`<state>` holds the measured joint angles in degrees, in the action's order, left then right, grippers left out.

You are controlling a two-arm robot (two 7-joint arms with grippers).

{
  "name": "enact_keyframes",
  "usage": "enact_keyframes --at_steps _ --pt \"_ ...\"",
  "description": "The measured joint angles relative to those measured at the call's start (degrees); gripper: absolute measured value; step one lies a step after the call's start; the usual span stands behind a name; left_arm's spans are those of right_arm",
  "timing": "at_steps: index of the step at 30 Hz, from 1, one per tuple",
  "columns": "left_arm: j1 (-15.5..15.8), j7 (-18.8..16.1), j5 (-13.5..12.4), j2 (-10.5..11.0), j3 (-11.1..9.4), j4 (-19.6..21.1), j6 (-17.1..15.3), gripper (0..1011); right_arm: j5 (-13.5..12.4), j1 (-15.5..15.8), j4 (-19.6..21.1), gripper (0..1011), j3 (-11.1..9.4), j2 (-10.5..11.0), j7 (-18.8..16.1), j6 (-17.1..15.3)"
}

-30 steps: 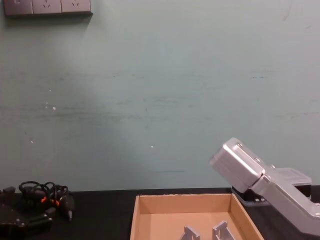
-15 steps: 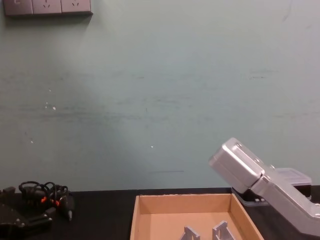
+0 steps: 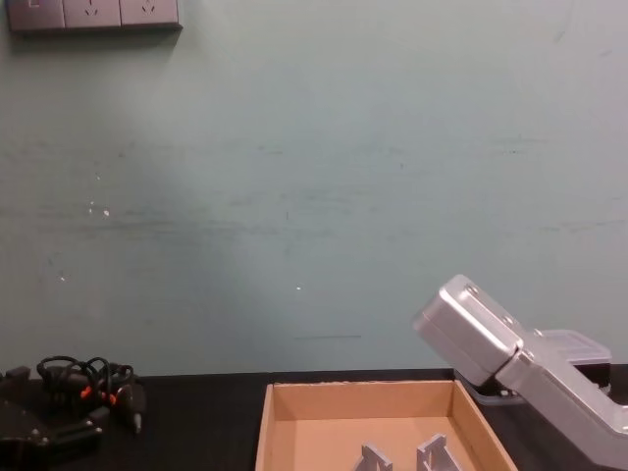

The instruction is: Use one hand to pick up the angle iron from the table and place it into the box.

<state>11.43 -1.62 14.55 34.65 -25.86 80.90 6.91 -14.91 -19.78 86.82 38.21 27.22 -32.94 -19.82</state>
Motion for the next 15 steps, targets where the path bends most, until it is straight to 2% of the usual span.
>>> enact_keyframes --at_steps 3,5,15 --pt "0.0 0.0 0.0 0.0 0.0 0.0 0.0 1000 0.0 0.2 -0.1 132 -0.1 0.0 0.0 0.2" --pt "0.0 0.0 0.0 0.0 0.0 0.0 0.0 1000 0.0 0.2 -0.1 110 -0.1 0.0 0.0 0.3" --pt "0.0 0.0 0.0 0.0 0.0 0.0 0.0 1000 -0.1 0.9 0.6 98 -0.9 0.1 0.3 0.7"
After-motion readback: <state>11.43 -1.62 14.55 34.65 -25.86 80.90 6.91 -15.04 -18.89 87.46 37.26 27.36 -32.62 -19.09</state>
